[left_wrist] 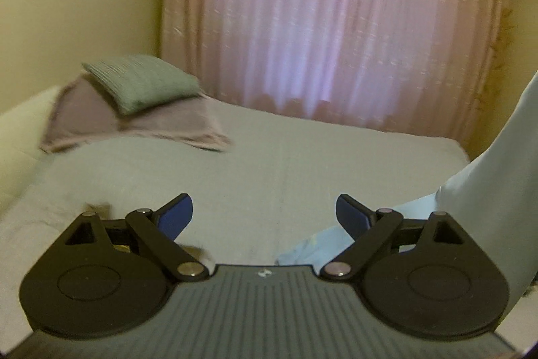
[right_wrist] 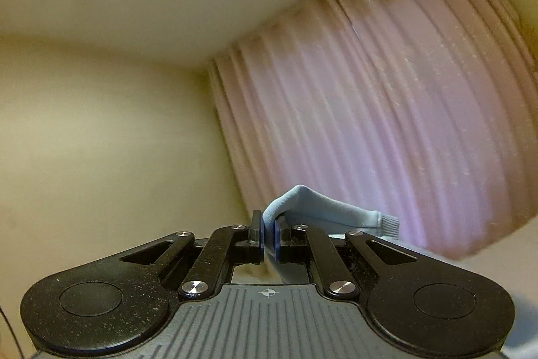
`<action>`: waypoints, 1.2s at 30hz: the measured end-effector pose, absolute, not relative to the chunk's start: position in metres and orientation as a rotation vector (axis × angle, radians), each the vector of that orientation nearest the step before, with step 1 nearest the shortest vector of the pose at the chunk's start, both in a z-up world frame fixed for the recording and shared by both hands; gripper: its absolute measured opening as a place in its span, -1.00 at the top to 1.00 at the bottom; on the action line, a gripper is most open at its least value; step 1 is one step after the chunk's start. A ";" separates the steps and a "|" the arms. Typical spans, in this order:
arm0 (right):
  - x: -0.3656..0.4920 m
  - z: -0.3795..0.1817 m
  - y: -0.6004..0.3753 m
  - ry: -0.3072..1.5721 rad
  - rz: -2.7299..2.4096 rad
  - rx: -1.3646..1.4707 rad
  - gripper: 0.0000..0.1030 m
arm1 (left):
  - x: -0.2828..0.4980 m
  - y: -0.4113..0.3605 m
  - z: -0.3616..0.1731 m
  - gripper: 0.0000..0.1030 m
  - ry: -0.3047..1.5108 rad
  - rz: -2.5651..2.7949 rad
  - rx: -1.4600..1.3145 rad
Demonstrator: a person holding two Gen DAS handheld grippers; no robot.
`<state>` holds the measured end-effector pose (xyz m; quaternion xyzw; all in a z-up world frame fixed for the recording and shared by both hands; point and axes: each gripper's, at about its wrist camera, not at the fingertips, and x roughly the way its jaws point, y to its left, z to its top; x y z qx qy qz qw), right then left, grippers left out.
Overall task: Fold clothes
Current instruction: 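Lift the sweatshirt with the right gripper and shake it open, then release the sweatshirt onto the bed with the right gripper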
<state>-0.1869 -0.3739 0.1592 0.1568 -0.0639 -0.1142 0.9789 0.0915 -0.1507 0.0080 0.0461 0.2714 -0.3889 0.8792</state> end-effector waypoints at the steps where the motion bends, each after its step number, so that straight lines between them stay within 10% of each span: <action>1: -0.182 0.150 -0.371 -0.083 -0.238 0.309 0.92 | 0.085 -0.157 0.004 -0.76 0.581 -0.822 0.097; 4: -0.165 0.118 -0.356 0.119 -0.227 0.305 0.72 | 0.065 -0.172 -0.006 -0.76 0.624 -0.843 0.120; 7: -0.149 0.071 -0.347 0.369 -0.326 0.224 -0.99 | 0.046 -0.175 -0.014 -0.76 0.661 -0.861 0.160; 17: -0.234 -0.089 -0.358 0.848 -0.668 0.552 -0.99 | 0.004 -0.154 -0.062 -0.76 0.802 -0.980 0.322; 36: -0.324 -0.115 -0.253 0.952 -0.809 0.559 -0.99 | -0.074 -0.111 -0.131 -0.76 0.928 -1.179 0.608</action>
